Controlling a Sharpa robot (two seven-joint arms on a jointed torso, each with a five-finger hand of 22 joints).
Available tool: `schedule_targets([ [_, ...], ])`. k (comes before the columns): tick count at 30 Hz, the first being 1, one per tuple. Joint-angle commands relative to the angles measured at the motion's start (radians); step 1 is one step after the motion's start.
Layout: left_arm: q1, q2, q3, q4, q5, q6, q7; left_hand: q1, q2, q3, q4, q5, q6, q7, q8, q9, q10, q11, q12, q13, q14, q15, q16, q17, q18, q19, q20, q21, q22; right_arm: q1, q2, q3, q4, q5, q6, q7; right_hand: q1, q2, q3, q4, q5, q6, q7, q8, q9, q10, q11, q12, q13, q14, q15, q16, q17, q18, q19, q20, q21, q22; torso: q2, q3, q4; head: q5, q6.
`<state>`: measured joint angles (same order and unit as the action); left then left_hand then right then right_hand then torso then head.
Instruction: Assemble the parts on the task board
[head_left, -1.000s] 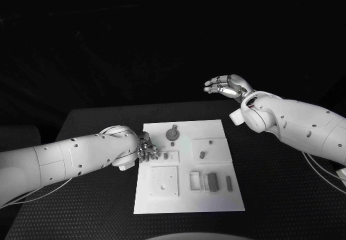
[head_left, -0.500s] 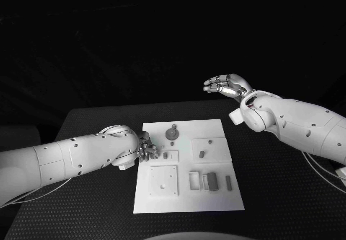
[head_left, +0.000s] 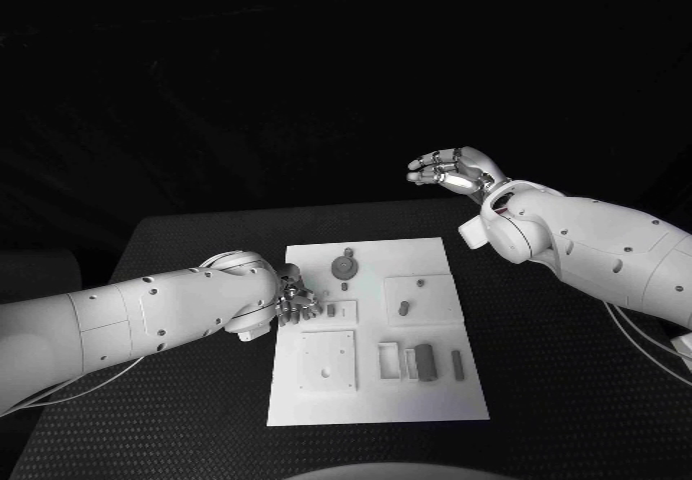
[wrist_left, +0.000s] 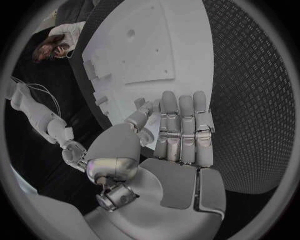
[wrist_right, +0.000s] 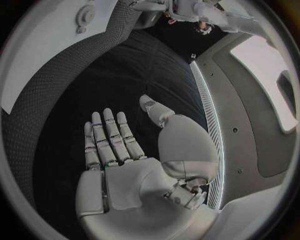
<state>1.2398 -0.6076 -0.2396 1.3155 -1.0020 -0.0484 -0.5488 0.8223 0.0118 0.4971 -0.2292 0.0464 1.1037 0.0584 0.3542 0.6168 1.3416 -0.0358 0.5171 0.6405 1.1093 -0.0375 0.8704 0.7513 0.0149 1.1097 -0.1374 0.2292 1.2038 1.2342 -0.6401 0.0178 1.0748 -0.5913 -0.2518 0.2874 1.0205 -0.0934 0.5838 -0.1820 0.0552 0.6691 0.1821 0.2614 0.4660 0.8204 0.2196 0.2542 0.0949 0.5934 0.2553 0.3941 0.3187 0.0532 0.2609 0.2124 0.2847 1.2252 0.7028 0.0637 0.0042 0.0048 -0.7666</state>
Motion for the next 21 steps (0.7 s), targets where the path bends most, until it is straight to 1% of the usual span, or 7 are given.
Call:
schedule_targets([
  [1, -0.001, 0.002, 0.0, 0.002, 0.001, 0.022, 0.003, -0.009, -0.005, -0.011, 0.0, 0.002, 0.005, 0.002, -0.001, 0.0, -0.003, -0.008, 0.002, -0.001, -0.001, -0.003, 0.003, -0.003, 0.003, 0.002, -0.001, 0.0, 0.002, 0.0, 0.0, 0.001, 0.002, -0.006, 0.014, 0.007, -0.005, 0.005, -0.004, 0.0, -0.005, 0.003, 0.049, 0.005, -0.001, 0.004, -0.004, -0.007, -0.001, -0.005, -0.001, -0.005, -0.001, -0.016, -0.003, 0.001, -0.006, 0.001, 0.0, 0.0001, 0.0, -0.001, 0.0],
  [4, -0.001, 0.003, 0.0, 0.001, 0.002, 0.022, 0.003, -0.015, -0.013, -0.016, 0.004, 0.002, 0.004, 0.002, -0.001, 0.0, -0.004, -0.007, 0.002, -0.001, -0.003, -0.003, 0.004, -0.005, 0.003, 0.002, -0.001, -0.002, 0.003, 0.0, 0.0, 0.001, 0.002, -0.006, 0.013, 0.006, -0.005, 0.005, -0.004, 0.0, -0.005, 0.003, 0.049, 0.005, -0.001, 0.004, -0.004, -0.007, -0.002, -0.006, -0.001, -0.005, -0.001, -0.016, -0.003, 0.001, -0.006, 0.001, 0.0, -0.0002, 0.0003, -0.001, 0.001],
  [9, -0.001, 0.002, 0.0, -0.001, 0.002, 0.018, 0.002, -0.019, -0.018, -0.019, 0.007, 0.002, 0.003, 0.002, -0.002, 0.0, -0.005, -0.007, 0.002, -0.002, -0.003, -0.004, 0.005, -0.007, 0.003, 0.002, -0.001, -0.003, 0.004, 0.0, 0.0, 0.001, 0.002, -0.006, 0.014, 0.006, -0.005, 0.005, -0.004, 0.0, -0.005, 0.003, 0.049, 0.004, -0.002, 0.004, -0.004, -0.007, -0.002, -0.006, 0.0, -0.005, -0.001, -0.016, -0.003, 0.001, -0.007, 0.002, 0.0, -0.0002, 0.0006, -0.002, 0.0],
  [13, -0.001, 0.001, 0.0, -0.005, 0.002, 0.015, 0.003, -0.025, -0.025, -0.022, 0.014, 0.002, 0.002, 0.003, -0.003, 0.0, -0.006, -0.007, 0.001, -0.002, -0.005, -0.004, 0.007, -0.01, 0.004, 0.002, -0.001, -0.005, 0.005, 0.0, 0.0, 0.001, 0.002, -0.006, 0.013, 0.006, -0.005, 0.004, -0.005, 0.0, -0.005, 0.002, 0.05, 0.004, -0.002, 0.003, -0.003, -0.007, -0.003, -0.006, 0.0, -0.006, -0.001, -0.016, -0.003, 0.001, -0.007, 0.002, 0.0, -0.0003, 0.0003, -0.002, 0.002],
  [18, -0.001, -0.002, 0.0, -0.011, -0.001, 0.005, 0.003, -0.044, -0.043, -0.029, 0.031, 0.002, 0.001, 0.003, -0.005, 0.0, -0.007, -0.007, 0.001, -0.003, -0.006, -0.004, 0.01, -0.014, 0.004, 0.002, -0.001, -0.008, 0.006, 0.0, 0.0, 0.001, 0.001, -0.006, 0.013, 0.006, -0.006, 0.003, -0.005, 0.0, -0.005, 0.001, 0.051, 0.004, -0.003, 0.003, -0.003, -0.008, -0.004, -0.006, 0.001, -0.006, -0.002, -0.016, -0.003, 0.001, -0.008, 0.003, 0.0, -0.0005, 0.0003, -0.002, 0.003],
  [19, -0.001, -0.003, 0.0, -0.013, -0.001, 0.003, 0.004, -0.049, -0.045, -0.033, 0.034, 0.002, 0.0, 0.003, -0.005, 0.0, -0.007, -0.007, 0.001, -0.004, -0.006, -0.004, 0.011, -0.015, 0.004, 0.002, -0.001, -0.009, 0.006, 0.0, 0.0, 0.001, 0.001, -0.006, 0.013, 0.006, -0.006, 0.003, -0.005, 0.0, -0.005, 0.001, 0.051, 0.004, -0.003, 0.003, -0.003, -0.008, -0.004, -0.006, 0.001, -0.006, -0.002, -0.016, -0.003, 0.001, -0.008, 0.003, 0.0, -0.0006, 0.0003, -0.003, 0.003],
  [21, -0.001, -0.005, 0.0, -0.015, -0.001, -0.001, 0.005, -0.064, -0.041, -0.058, 0.027, 0.002, -0.001, 0.003, -0.005, 0.001, -0.007, -0.007, 0.001, -0.004, -0.008, -0.004, 0.014, -0.018, 0.005, 0.0, -0.002, -0.012, 0.008, 0.0, 0.0, 0.001, 0.001, -0.006, 0.013, 0.005, -0.006, 0.003, -0.005, 0.0, -0.005, 0.001, 0.051, 0.004, -0.003, 0.003, -0.002, -0.008, -0.004, -0.007, 0.001, -0.006, -0.002, -0.016, -0.003, 0.001, -0.008, 0.003, 0.0, -0.0007, 0.0002, -0.003, 0.003],
])
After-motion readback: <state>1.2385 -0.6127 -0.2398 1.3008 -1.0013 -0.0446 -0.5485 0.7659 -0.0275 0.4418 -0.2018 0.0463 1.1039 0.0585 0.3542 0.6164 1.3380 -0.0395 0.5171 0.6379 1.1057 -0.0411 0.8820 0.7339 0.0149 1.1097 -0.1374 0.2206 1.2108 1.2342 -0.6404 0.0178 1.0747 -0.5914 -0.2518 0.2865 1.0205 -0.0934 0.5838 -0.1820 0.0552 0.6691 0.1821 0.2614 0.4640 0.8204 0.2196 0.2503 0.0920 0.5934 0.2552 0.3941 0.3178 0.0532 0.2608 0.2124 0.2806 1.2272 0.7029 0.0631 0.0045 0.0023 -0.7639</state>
